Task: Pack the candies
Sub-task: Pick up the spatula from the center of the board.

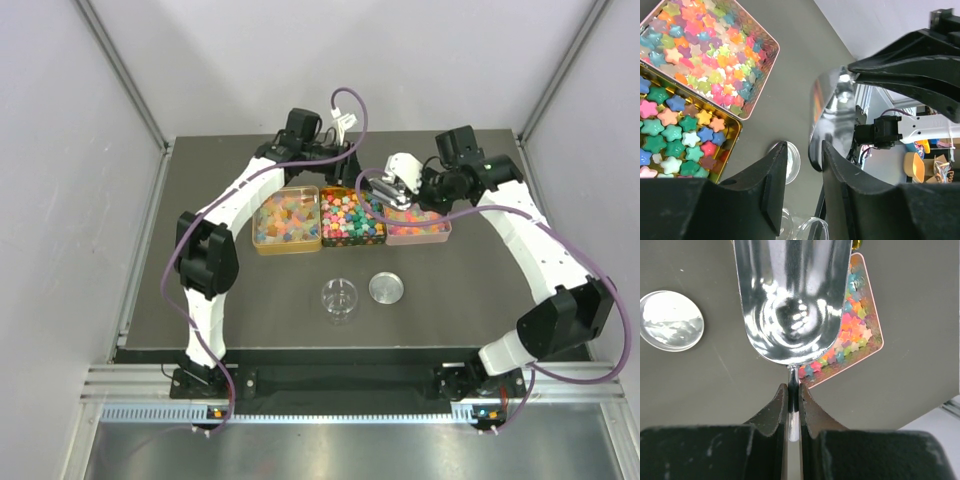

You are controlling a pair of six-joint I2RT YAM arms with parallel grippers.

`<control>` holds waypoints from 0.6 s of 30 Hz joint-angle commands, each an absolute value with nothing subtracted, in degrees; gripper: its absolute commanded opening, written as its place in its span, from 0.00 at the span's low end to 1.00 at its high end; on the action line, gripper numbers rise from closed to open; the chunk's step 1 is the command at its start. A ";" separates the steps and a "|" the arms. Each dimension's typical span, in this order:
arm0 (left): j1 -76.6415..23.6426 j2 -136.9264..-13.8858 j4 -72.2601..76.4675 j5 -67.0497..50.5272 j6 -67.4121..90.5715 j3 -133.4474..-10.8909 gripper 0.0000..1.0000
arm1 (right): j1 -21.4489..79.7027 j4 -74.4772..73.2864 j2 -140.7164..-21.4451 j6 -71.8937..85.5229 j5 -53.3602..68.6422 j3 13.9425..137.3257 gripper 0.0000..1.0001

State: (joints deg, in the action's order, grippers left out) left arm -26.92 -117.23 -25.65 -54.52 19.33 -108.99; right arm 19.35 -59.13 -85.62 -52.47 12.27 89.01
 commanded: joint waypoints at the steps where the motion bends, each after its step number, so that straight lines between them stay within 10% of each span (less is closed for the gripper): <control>1: -27.25 -118.39 -24.52 -54.49 18.20 -109.78 0.36 | 19.86 -60.47 -82.27 -52.73 15.38 94.21 0.00; 7: -27.60 -119.35 -23.73 -56.94 18.54 -109.25 0.00 | 19.86 -60.73 -80.77 -51.24 17.22 96.85 0.00; 14: -26.11 -118.92 -3.21 -75.12 36.08 -104.95 0.00 | 19.78 -61.17 -79.19 -50.71 18.72 94.49 0.00; 18: -23.03 -117.69 27.23 -85.94 65.36 -97.12 0.00 | 19.16 -59.85 -76.38 -46.95 19.68 94.74 0.59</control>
State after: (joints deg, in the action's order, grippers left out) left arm -25.08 -119.33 -1.87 -71.02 39.62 -101.25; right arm 19.38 -63.35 -80.90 -50.52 15.57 92.73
